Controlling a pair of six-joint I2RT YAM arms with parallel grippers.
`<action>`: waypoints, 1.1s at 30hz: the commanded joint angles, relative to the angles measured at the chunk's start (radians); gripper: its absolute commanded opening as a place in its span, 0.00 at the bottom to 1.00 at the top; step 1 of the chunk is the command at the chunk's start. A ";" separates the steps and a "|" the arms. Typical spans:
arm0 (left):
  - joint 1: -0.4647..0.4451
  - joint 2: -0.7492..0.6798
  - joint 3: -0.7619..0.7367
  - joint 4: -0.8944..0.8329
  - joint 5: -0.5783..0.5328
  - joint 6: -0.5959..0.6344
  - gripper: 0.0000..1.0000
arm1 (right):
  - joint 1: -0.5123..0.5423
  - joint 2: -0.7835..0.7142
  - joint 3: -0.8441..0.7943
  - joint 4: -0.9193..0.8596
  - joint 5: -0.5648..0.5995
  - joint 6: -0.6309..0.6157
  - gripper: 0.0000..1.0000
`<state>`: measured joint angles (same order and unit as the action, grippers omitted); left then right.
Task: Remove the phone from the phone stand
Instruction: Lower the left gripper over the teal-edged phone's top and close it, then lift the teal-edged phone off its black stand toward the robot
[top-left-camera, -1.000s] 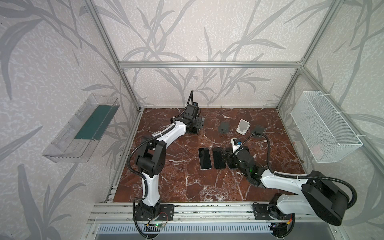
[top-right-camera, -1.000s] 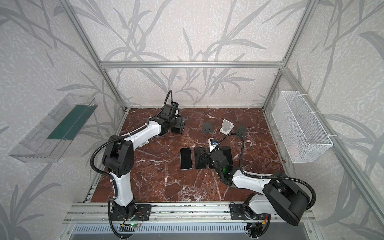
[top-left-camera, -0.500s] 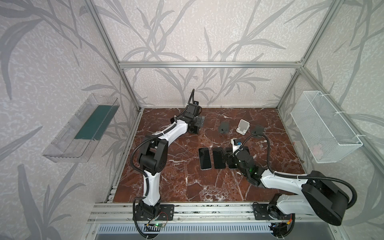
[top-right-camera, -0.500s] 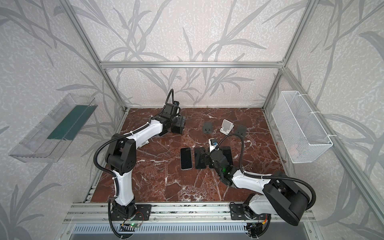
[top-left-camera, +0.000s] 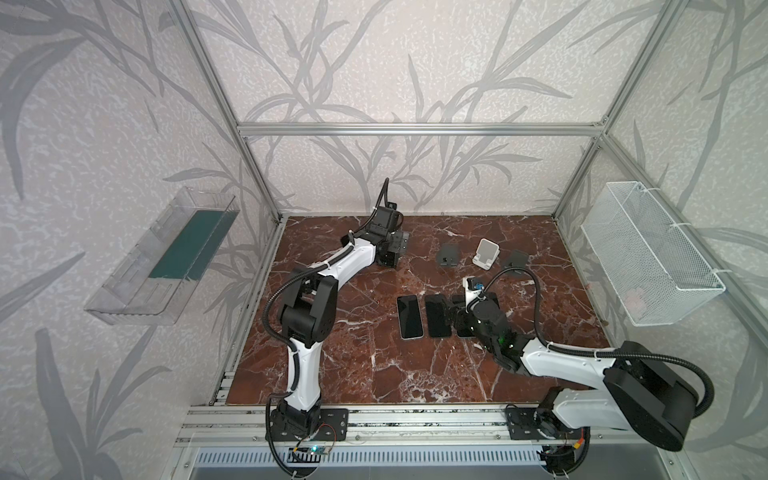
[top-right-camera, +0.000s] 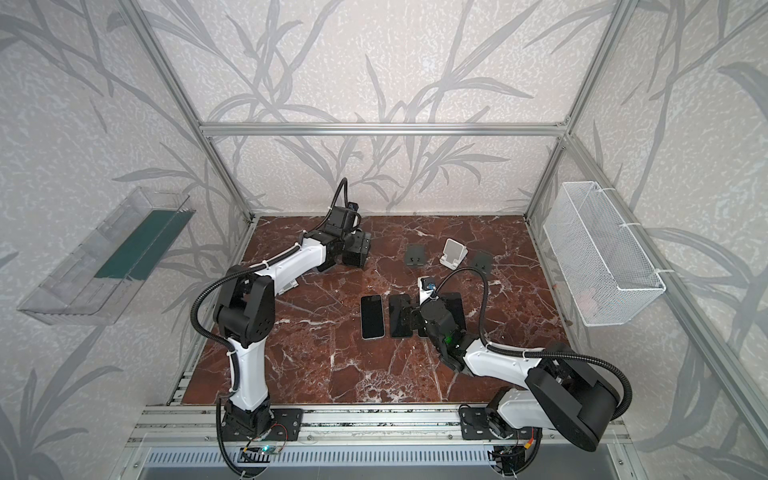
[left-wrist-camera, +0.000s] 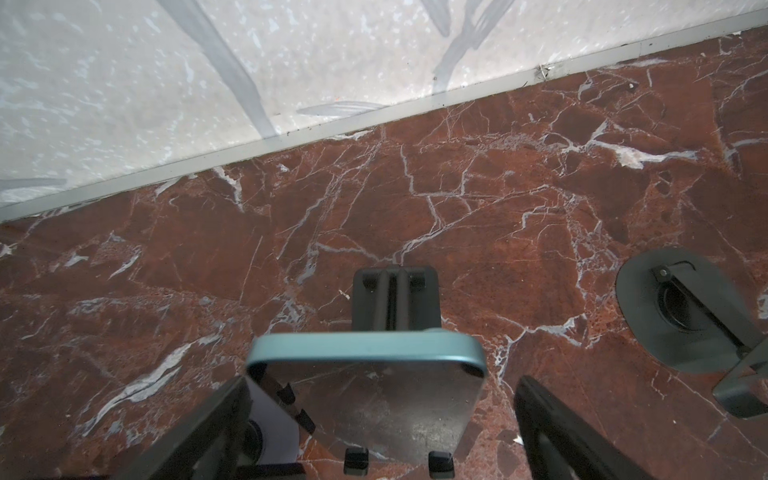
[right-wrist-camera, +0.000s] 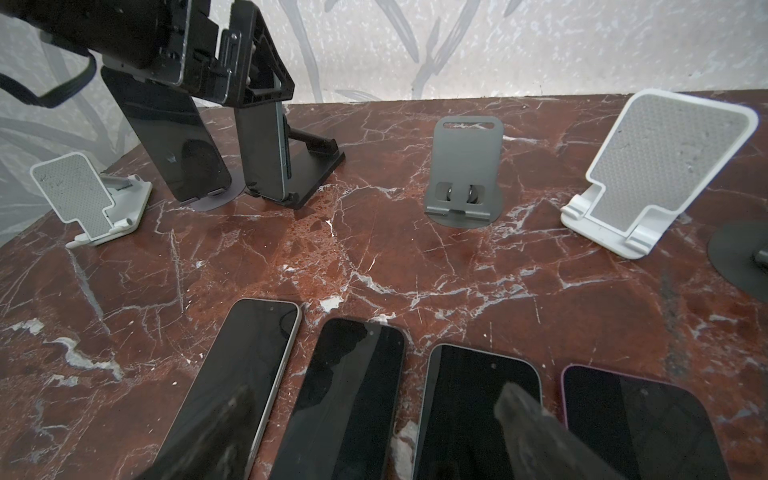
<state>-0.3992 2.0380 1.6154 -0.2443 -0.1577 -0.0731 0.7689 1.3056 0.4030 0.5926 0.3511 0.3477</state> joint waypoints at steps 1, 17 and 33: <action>0.017 0.016 0.025 0.029 0.054 0.005 0.98 | 0.004 -0.010 0.030 -0.003 0.013 0.008 0.90; 0.028 0.031 0.010 0.084 0.125 0.029 0.79 | 0.004 -0.009 0.025 0.013 0.012 0.002 0.90; 0.029 0.036 -0.009 0.101 0.107 0.048 0.81 | 0.004 -0.007 0.028 0.001 0.022 0.028 0.90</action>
<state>-0.3710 2.0628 1.6150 -0.1490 -0.0570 -0.0528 0.7689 1.3056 0.4088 0.5926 0.3511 0.3588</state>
